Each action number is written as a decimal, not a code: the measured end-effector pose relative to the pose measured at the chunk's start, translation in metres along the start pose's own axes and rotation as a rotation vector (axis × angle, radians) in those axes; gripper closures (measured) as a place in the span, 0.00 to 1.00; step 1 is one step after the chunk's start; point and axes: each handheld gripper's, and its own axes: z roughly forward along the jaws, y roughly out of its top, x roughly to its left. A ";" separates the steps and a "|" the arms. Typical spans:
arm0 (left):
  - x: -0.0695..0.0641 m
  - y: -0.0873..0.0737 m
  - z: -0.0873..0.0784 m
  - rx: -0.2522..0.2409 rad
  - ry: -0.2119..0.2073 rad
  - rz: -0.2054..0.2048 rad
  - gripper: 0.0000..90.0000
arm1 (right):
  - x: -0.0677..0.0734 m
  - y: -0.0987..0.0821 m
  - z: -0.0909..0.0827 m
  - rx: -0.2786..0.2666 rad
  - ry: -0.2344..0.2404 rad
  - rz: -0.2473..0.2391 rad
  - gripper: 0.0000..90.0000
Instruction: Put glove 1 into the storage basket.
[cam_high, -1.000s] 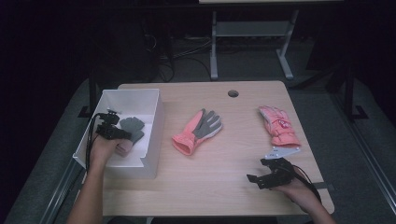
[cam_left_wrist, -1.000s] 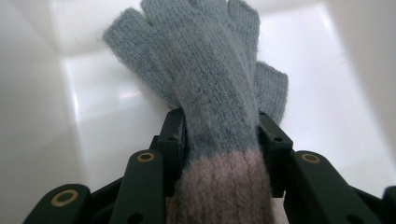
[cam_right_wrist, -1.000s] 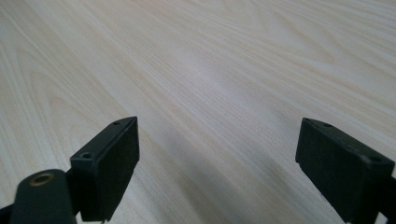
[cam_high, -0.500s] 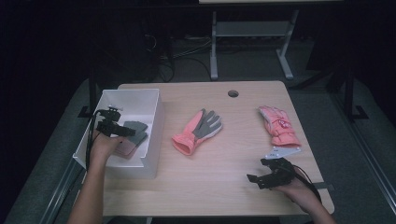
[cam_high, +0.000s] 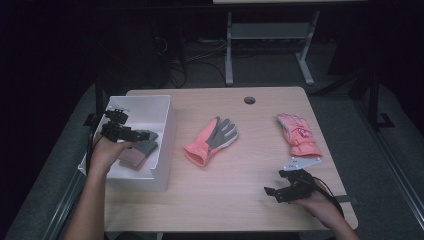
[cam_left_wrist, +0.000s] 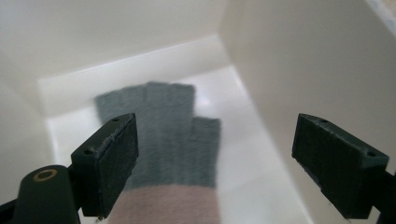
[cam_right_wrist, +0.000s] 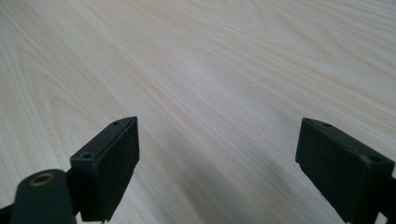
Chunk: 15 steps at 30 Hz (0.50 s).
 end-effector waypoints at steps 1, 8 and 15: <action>-0.003 0.001 -0.001 -0.008 -0.007 0.002 0.16 | 0.000 0.000 0.000 0.002 0.000 0.002 0.15; -0.032 0.017 -0.008 -0.040 -0.070 0.059 0.17 | 0.000 0.000 0.000 0.004 0.002 0.004 0.15; -0.059 0.031 -0.006 -0.057 -0.120 0.114 0.23 | 0.001 0.000 0.001 0.010 0.004 -0.004 0.15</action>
